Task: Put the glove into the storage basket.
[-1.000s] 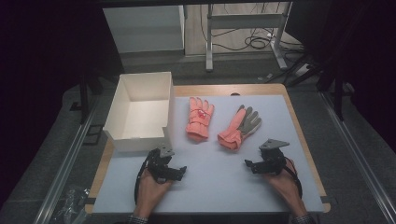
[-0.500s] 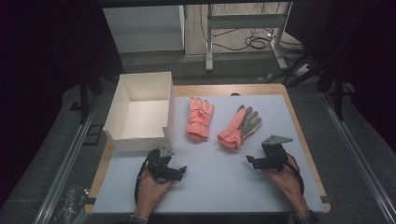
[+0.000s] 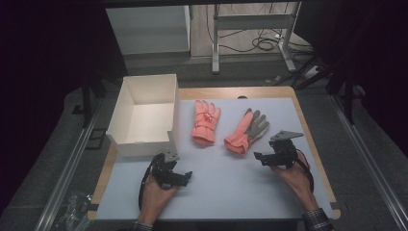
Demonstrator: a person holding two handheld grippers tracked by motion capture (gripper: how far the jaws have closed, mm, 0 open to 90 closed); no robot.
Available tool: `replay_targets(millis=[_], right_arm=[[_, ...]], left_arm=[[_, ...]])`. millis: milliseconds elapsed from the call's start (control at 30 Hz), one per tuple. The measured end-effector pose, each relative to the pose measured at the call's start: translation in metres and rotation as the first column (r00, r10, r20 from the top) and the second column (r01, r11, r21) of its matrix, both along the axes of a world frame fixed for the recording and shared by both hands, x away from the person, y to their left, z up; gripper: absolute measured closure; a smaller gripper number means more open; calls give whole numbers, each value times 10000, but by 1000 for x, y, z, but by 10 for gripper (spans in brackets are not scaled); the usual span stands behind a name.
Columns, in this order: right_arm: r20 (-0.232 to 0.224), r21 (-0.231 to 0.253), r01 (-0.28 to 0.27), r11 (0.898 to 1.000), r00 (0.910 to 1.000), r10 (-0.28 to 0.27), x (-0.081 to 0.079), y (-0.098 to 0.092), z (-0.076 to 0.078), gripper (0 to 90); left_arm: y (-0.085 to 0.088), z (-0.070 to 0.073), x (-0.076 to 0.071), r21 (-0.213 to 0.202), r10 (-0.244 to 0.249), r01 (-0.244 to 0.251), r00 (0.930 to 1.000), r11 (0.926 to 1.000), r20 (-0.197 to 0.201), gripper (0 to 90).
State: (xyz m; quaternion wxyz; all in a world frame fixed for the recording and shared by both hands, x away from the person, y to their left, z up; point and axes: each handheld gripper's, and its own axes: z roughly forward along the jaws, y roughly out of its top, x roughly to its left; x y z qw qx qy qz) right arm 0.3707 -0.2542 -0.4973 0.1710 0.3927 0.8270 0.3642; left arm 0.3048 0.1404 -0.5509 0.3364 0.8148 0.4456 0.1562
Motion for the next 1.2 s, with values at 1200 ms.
replay_targets(millis=[1200], right_arm=[[-990,-621,869,9943,9908,-928,103,34,-2,426]], left_arm=[[0,0,0,-14,-9,9,10000,10000,-7,2]])
